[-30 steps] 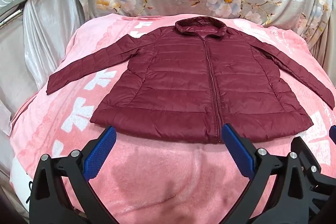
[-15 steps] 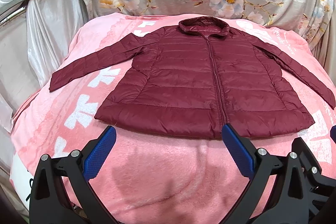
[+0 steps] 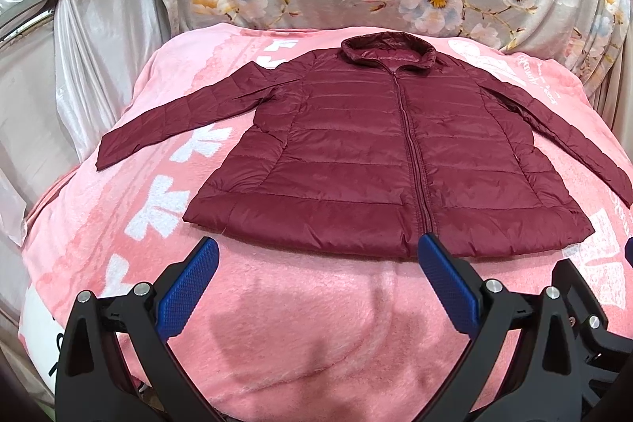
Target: Fold large clothes
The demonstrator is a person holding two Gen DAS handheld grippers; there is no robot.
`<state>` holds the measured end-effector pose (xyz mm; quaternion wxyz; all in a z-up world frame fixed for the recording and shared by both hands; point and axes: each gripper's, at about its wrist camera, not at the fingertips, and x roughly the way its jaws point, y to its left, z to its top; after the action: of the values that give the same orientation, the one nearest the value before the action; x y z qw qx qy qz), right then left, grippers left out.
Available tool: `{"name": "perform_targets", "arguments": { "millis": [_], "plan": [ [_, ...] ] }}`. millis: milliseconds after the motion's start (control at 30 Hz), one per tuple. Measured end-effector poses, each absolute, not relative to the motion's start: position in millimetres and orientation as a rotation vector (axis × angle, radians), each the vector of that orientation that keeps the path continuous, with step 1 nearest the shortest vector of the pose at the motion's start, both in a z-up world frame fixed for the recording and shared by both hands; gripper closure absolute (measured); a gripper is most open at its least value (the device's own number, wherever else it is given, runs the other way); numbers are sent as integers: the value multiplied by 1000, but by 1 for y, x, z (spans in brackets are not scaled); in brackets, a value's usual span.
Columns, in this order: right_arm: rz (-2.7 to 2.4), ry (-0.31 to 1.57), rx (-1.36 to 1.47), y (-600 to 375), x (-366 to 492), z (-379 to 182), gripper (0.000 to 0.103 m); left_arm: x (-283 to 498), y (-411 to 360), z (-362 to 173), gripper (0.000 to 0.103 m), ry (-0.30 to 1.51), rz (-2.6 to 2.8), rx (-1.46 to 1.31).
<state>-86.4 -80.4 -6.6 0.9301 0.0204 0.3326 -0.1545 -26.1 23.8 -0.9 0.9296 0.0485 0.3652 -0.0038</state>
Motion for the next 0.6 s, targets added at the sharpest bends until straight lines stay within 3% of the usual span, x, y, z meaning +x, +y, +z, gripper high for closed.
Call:
{"name": "perform_targets", "arguments": {
  "millis": [600],
  "plan": [
    [-272,660,42,-73,-91,-4,5,-35,34,8,5,731,44,101]
  ]
}}
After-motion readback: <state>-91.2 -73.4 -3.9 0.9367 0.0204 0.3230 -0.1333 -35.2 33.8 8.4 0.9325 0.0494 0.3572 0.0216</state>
